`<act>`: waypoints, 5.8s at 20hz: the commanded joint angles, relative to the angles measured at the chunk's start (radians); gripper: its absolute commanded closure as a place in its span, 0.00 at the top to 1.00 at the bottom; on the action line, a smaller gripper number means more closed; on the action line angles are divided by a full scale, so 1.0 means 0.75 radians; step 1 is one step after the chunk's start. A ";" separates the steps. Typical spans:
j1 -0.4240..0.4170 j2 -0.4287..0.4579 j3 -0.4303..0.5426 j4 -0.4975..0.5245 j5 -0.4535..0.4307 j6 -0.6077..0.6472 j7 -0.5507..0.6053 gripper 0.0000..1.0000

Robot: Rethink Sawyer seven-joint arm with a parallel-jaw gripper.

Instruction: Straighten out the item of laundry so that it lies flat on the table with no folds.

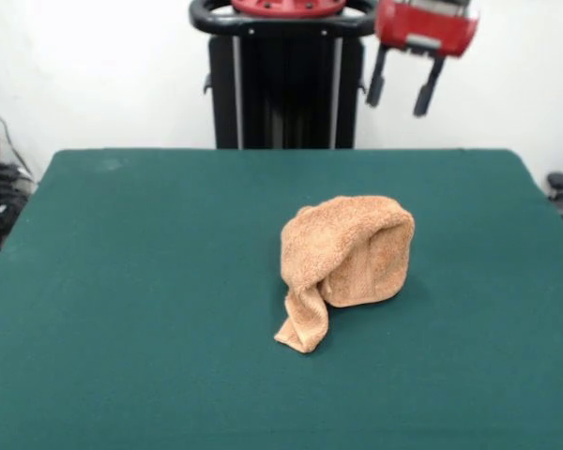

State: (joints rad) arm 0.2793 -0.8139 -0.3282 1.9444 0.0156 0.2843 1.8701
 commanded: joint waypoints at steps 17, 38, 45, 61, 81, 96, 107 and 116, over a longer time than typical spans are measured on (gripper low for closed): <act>-0.041 0.301 0.186 0.059 0.185 -0.389 0.411 1.00; -0.173 0.459 0.367 0.062 0.129 -0.618 0.365 1.00; -0.005 0.504 0.202 0.046 0.221 -0.850 0.410 1.00; 0.207 0.335 0.025 0.217 0.583 -0.934 0.440 0.00; -0.029 0.469 0.272 0.111 0.446 -1.055 0.496 1.00; -0.072 0.587 0.347 0.085 0.525 -1.210 0.497 1.00; -0.224 0.679 0.463 0.016 0.463 -1.157 0.453 1.00; -0.205 0.644 0.465 0.027 0.545 -1.071 0.391 1.00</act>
State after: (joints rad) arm 0.1325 -0.4017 -0.1206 2.0232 0.3627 -0.6336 1.9189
